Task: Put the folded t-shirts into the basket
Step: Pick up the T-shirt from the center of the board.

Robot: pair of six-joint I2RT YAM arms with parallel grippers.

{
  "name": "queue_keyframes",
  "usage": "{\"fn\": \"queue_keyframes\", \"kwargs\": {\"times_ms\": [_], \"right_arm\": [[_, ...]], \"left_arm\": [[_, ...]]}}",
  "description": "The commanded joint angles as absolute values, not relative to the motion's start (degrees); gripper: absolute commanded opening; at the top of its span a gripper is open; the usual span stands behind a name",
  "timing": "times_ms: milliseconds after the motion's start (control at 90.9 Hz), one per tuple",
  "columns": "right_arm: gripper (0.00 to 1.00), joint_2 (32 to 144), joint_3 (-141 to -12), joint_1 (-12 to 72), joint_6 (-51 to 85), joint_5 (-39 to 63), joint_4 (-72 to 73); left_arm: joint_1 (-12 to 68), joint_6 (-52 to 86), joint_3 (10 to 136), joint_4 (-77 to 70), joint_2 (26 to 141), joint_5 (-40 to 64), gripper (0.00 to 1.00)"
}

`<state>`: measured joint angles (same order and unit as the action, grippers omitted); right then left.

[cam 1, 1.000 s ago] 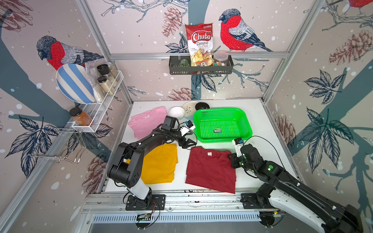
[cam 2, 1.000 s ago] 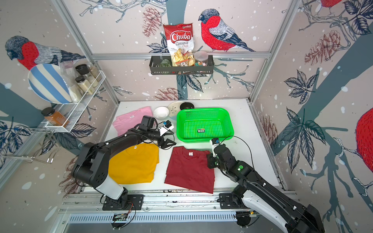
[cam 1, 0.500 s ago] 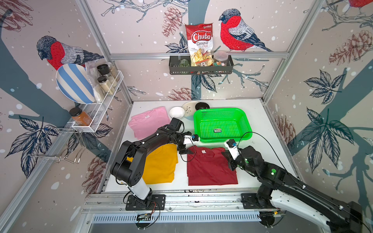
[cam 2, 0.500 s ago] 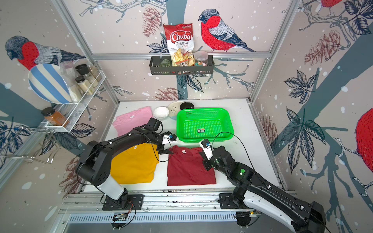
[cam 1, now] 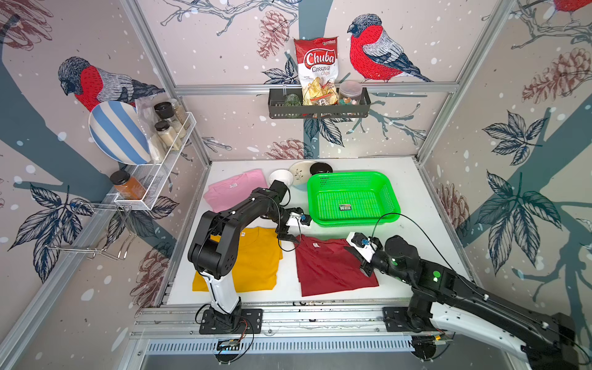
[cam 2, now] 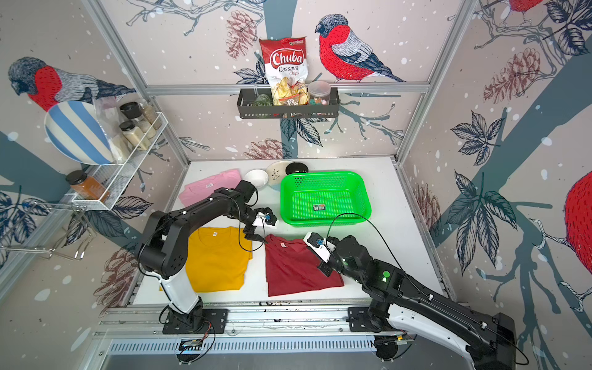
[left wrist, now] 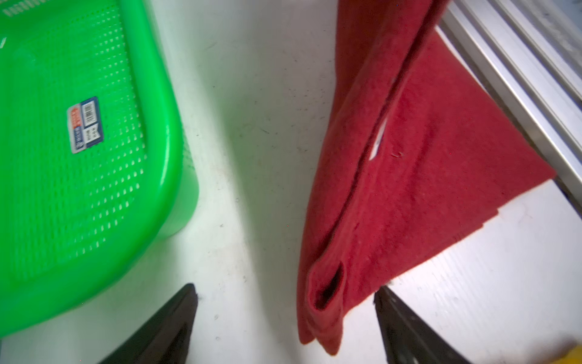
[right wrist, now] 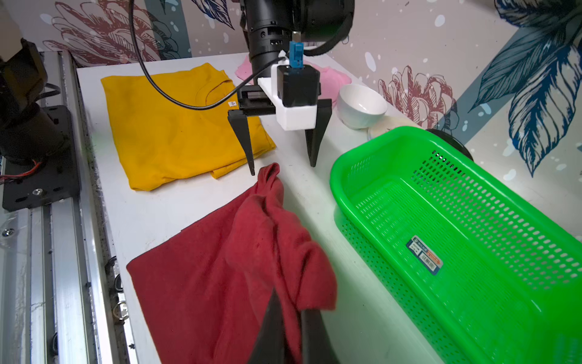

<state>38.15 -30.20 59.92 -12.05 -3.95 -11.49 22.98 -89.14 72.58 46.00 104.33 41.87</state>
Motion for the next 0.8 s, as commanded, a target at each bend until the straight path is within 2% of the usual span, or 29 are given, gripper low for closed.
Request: {"fn": "queue_keyframes", "kwargs": {"times_ms": [0, 176, 286, 374, 506, 539, 594, 792], "right_arm": [[0.0, 37.9, -31.0, 60.5, -14.2, -4.1, -7.3], [0.0, 36.8, -31.5, 61.1, -14.7, -4.4, -6.9], [0.0, 35.7, -31.5, 61.1, -15.0, -4.5, -6.9], [0.0, 34.8, -31.4, 61.1, -15.1, -4.7, -6.9], [0.0, 33.7, -31.4, 61.1, -15.1, -5.2, -7.2], [0.0, 33.4, -31.5, 61.1, -14.8, -5.2, -7.6], [0.0, 33.1, -31.9, 60.8, -13.6, -6.3, -8.3], [0.0, 33.1, -36.1, 55.9, -5.7, -13.5, -14.4]], "left_arm": [[24.4, -94.4, 73.9, 53.2, 105.6, 41.9, 0.85], [26.7, -94.0, 72.9, 50.3, 106.1, 38.9, 0.84], [27.1, -94.0, 73.0, 49.9, 106.4, 39.5, 0.78], [27.4, -94.6, 73.2, 50.5, 106.7, 39.7, 0.65], [27.6, -96.0, 73.5, 52.4, 106.9, 40.5, 0.34], [27.6, -96.7, 73.9, 53.6, 107.0, 40.7, 0.2], [27.5, -97.3, 74.8, 55.4, 106.9, 40.5, 0.01], [27.5, -95.4, 75.7, 58.8, 102.7, 43.1, 0.0]]}}
